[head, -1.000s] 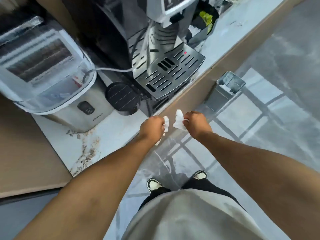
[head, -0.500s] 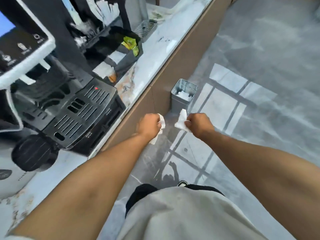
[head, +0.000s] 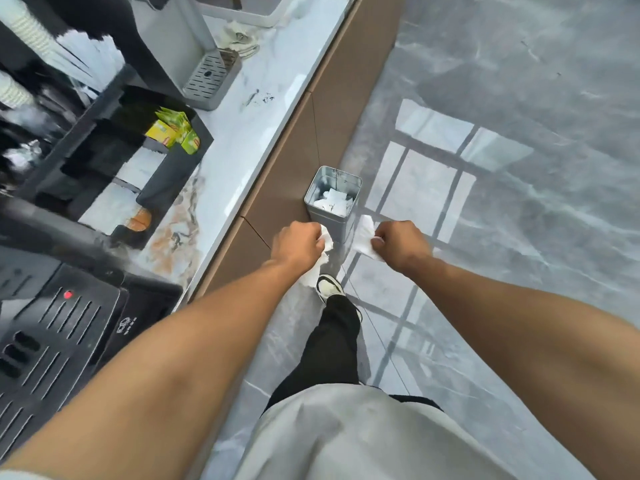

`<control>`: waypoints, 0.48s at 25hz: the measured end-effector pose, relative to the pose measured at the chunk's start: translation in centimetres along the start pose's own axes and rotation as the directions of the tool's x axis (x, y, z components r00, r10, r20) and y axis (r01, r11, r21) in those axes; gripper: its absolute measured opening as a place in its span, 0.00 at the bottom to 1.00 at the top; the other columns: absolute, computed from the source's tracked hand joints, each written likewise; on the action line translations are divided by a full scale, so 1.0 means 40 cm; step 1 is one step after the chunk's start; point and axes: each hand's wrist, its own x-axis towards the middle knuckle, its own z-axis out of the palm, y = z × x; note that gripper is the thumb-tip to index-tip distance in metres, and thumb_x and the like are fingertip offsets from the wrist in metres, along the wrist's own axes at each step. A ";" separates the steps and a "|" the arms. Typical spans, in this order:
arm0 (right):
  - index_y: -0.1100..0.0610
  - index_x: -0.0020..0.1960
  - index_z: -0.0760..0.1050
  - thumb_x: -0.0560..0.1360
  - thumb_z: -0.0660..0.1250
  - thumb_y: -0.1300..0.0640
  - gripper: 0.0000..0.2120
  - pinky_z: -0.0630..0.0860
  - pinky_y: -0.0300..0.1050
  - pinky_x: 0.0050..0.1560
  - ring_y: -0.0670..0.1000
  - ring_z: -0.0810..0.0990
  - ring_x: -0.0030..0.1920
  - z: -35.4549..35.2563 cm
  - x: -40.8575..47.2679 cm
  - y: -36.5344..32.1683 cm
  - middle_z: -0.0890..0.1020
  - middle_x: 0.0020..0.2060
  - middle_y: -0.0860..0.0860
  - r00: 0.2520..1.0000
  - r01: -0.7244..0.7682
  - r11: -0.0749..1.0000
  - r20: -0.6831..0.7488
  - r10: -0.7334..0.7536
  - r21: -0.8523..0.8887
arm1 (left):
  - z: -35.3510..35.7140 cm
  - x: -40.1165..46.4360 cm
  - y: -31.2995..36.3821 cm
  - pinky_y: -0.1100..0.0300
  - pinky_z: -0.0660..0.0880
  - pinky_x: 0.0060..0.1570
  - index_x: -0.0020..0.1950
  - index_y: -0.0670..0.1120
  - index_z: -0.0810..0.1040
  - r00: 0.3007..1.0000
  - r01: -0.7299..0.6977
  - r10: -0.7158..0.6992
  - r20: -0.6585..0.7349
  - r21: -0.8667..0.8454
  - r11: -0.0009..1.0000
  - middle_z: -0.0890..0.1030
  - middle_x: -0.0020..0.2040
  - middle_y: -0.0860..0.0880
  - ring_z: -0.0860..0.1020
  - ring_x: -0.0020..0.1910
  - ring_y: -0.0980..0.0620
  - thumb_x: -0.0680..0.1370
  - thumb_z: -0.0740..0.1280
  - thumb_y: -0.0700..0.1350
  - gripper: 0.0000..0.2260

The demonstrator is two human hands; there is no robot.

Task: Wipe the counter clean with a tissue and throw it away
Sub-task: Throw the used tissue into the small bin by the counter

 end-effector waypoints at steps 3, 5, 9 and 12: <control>0.56 0.43 0.79 0.73 0.63 0.57 0.07 0.75 0.46 0.36 0.60 0.79 0.42 -0.026 0.148 0.024 0.82 0.42 0.57 0.998 -0.066 0.998 0.017 0.066 -0.021 | 0.025 0.169 -0.005 0.51 0.74 0.40 0.46 0.46 0.80 0.998 0.035 -0.033 0.050 -0.042 0.999 0.83 0.44 0.41 0.80 0.44 0.35 0.77 0.65 0.48 0.08; 0.56 0.45 0.80 0.73 0.63 0.57 0.07 0.77 0.48 0.38 0.59 0.79 0.43 -0.050 0.253 0.018 0.82 0.43 0.57 0.993 -0.097 0.995 0.063 0.099 -0.038 | 0.031 0.278 -0.011 0.50 0.76 0.43 0.47 0.45 0.80 0.994 0.079 -0.071 0.083 -0.093 0.992 0.83 0.45 0.40 0.80 0.46 0.35 0.78 0.66 0.48 0.08; 0.54 0.43 0.80 0.72 0.64 0.56 0.06 0.75 0.46 0.39 0.58 0.79 0.43 -0.083 0.435 -0.018 0.82 0.41 0.55 0.982 -0.165 0.986 0.098 0.164 0.005 | 0.032 0.435 -0.021 0.50 0.78 0.45 0.47 0.41 0.81 0.978 0.183 -0.151 0.144 -0.240 0.954 0.83 0.46 0.38 0.80 0.47 0.36 0.78 0.67 0.44 0.07; 0.52 0.43 0.80 0.73 0.64 0.55 0.06 0.75 0.45 0.40 0.57 0.79 0.43 -0.082 0.542 -0.051 0.82 0.40 0.54 0.975 -0.179 0.983 0.144 0.171 0.043 | 0.036 0.518 -0.042 0.54 0.74 0.41 0.43 0.44 0.80 0.927 0.371 -0.330 0.176 -0.329 0.868 0.84 0.44 0.40 0.80 0.45 0.37 0.76 0.69 0.43 0.04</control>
